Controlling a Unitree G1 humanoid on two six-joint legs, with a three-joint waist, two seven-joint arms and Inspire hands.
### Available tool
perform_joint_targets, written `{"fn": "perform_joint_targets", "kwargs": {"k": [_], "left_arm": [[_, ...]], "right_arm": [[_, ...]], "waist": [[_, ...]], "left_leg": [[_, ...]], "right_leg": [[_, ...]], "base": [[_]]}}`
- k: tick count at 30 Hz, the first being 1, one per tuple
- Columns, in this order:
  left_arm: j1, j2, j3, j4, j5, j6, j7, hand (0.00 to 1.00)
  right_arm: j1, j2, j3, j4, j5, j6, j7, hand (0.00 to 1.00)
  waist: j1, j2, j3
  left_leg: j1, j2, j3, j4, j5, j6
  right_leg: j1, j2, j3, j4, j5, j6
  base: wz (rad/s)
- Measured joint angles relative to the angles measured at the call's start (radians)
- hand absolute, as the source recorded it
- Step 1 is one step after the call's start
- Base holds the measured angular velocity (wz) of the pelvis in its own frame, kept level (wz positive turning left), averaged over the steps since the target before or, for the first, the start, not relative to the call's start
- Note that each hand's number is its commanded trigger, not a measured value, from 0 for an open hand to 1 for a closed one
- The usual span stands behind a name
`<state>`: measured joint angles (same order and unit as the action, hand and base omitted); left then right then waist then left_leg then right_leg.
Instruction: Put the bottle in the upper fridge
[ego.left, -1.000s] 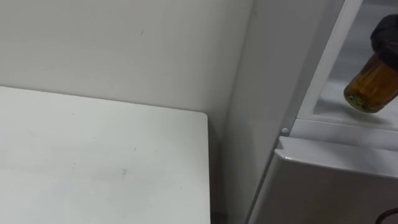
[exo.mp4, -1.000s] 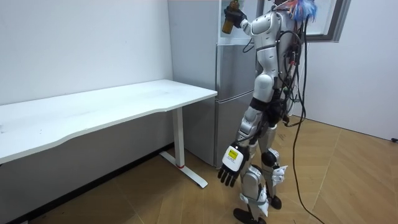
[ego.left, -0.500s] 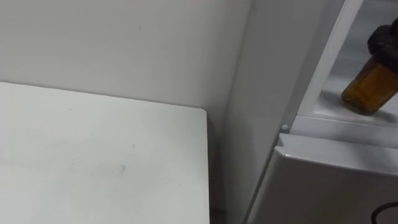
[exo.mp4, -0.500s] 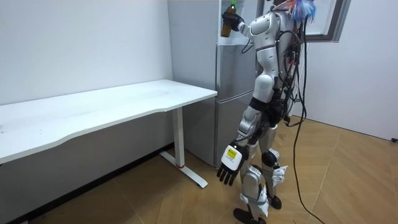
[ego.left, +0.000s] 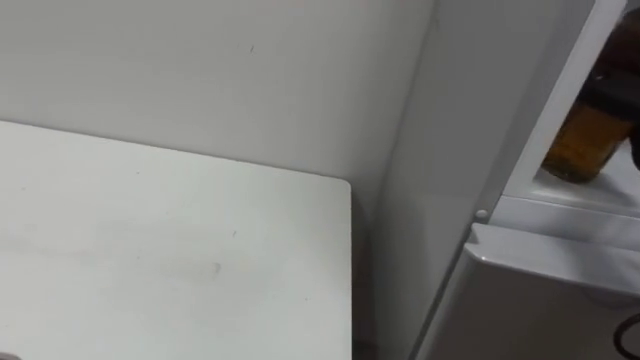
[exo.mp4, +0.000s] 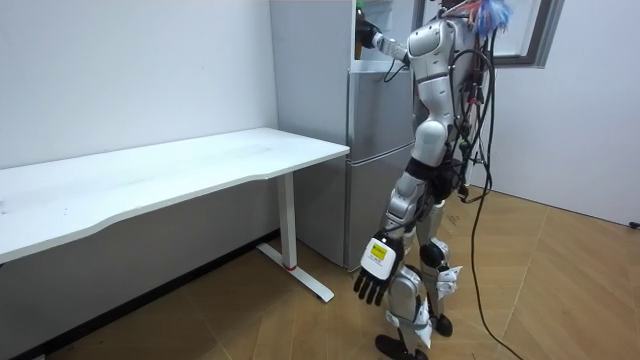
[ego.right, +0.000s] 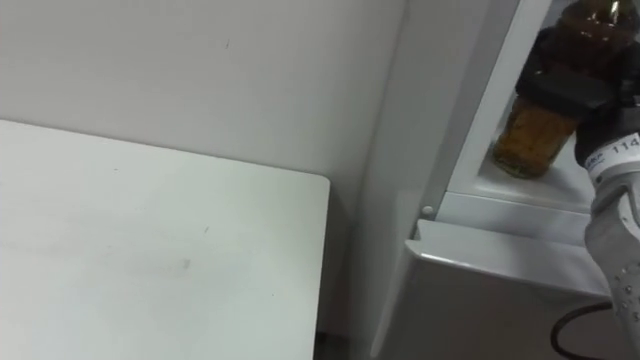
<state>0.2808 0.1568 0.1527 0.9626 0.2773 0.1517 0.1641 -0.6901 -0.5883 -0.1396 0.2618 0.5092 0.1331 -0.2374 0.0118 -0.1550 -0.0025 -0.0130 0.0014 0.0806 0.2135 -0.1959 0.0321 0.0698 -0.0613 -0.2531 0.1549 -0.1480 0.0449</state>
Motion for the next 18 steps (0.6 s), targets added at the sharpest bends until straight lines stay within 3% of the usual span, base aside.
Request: {"fn": "perform_joint_targets", "kwargs": {"k": [5, 9, 10, 12, 13, 18], "left_arm": [[-0.002, 0.016, 0.000, -0.023, 0.000, 0.000, -0.003, 0.00], [-0.003, 0.019, 0.000, -0.042, 0.000, -0.006, -0.003, 0.00], [-0.003, 0.019, 0.000, -0.042, -0.001, -0.006, -0.004, 0.00], [-0.002, 0.023, 0.001, -0.042, -0.001, -0.005, -0.009, 0.00], [-0.001, 0.026, 0.001, -0.042, -0.001, -0.005, -0.018, 0.00], [0.000, 0.031, 0.001, -0.042, -0.001, 0.000, -0.043, 0.00]], "right_arm": [[0.000, -0.005, 0.018, 0.012, -0.063, 0.000, 0.001, 1.00], [0.000, -0.034, 0.040, 0.025, -0.088, 0.000, 0.015, 1.00], [0.000, -0.041, 0.042, 0.027, -0.088, 0.000, 0.026, 0.87], [0.000, -0.046, 0.042, 0.038, -0.087, 0.000, 0.033, 0.21], [0.000, -0.046, 0.042, 0.043, -0.087, 0.000, 0.034, 0.00], [0.000, -0.049, 0.042, 0.052, -0.088, 0.000, 0.032, 0.00]], "waist": [[0.014, -0.007, 0.0002], [0.024, -0.009, -0.0006], [0.024, -0.010, -0.0005], [0.027, -0.014, -0.0012], [0.027, -0.017, -0.0019], [0.025, -0.020, -0.0022]], "left_leg": [[0.004, 0.001, 0.005, -0.001, 0.001, -0.001], [0.006, 0.001, 0.005, -0.001, 0.001, -0.001], [0.006, 0.000, 0.005, -0.002, 0.001, -0.001], [0.006, 0.001, 0.005, -0.002, 0.001, -0.002], [0.006, 0.001, 0.003, -0.002, 0.001, -0.002], [0.005, 0.001, 0.000, -0.002, 0.002, -0.003]], "right_leg": [[0.001, 0.002, 0.004, 0.000, 0.000, 0.000], [0.002, 0.001, 0.005, -0.001, 0.000, 0.000], [0.003, 0.001, 0.005, -0.001, 0.000, 0.000], [0.003, 0.002, 0.006, -0.001, 0.000, 0.000], [0.003, 0.003, 0.006, -0.001, 0.000, 0.000], [0.004, 0.004, 0.005, -0.001, 0.000, 0.000]], "base": [[-0.03], [0.00], [0.00], [0.00], [0.00], [0.00]]}}
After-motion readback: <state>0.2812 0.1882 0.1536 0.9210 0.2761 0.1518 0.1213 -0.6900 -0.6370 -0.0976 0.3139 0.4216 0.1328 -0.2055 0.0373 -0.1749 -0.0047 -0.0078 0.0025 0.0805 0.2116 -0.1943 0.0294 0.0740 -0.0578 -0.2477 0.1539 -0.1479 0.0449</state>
